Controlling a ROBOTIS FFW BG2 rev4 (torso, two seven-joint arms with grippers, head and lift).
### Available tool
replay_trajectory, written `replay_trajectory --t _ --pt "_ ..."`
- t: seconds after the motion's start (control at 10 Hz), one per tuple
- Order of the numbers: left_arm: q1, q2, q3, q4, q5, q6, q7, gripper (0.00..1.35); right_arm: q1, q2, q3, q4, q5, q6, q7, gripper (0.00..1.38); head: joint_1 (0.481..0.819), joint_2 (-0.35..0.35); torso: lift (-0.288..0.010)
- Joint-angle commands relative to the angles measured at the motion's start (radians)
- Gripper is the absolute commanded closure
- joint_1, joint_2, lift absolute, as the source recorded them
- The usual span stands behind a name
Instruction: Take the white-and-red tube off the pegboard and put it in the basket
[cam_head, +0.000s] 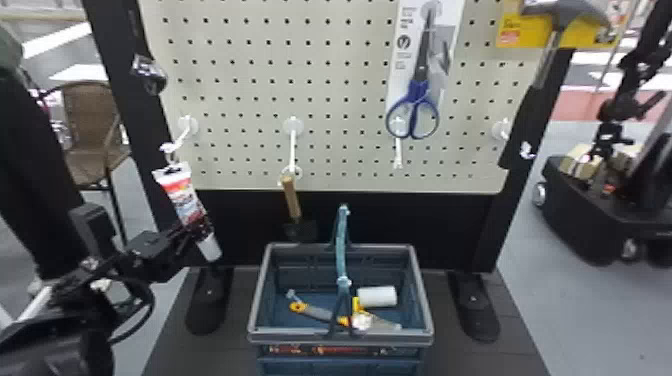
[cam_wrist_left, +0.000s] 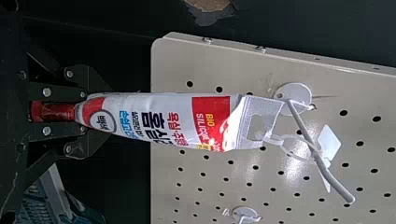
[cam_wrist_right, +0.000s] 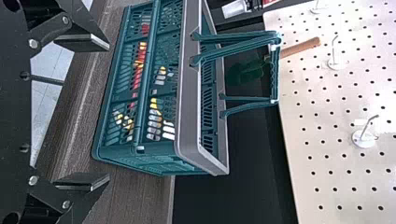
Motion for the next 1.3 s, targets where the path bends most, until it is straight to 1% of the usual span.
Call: replay_trajectory --t 0.0,0.3,0.5,0.6,0.8,1.0,1.2 --pt "0.000 -0.002 0.001 -0.003 0.001 0.000 0.000 1.22 0.000 -0.001 0.000 0.000 -0.002 0.000 0.000 0.29 0.549 0.000 -0.100" --pt "0.005 -0.003 -0.001 -0.003 -0.002 -0.005 0.003 1.22 0.000 -0.004 0.000 0.000 -0.003 0.001 0.000 0.29 0.549 0.000 -0.100" --pt "0.009 -0.005 0.001 -0.027 -0.019 -0.005 0.008 1.22 0.002 -0.004 0.000 0.000 -0.003 0.001 0.000 0.29 0.549 0.000 -0.100" --pt "0.030 -0.008 0.004 -0.062 -0.024 -0.010 0.023 1.22 0.002 -0.004 0.000 0.000 -0.003 0.001 0.000 0.29 0.549 0.000 -0.100" --pt "0.069 -0.022 0.016 -0.145 -0.032 -0.010 0.051 1.22 0.002 -0.007 0.000 0.000 -0.003 0.003 0.000 0.29 0.549 0.000 -0.100" --pt "0.106 -0.028 0.021 -0.221 -0.035 -0.010 0.078 1.22 0.002 -0.007 0.000 0.002 -0.003 0.004 0.000 0.29 0.549 0.000 -0.100" --pt "0.125 -0.034 0.029 -0.260 -0.035 -0.011 0.089 1.22 0.002 -0.008 0.000 0.005 -0.003 0.006 0.000 0.29 0.549 0.000 -0.100"
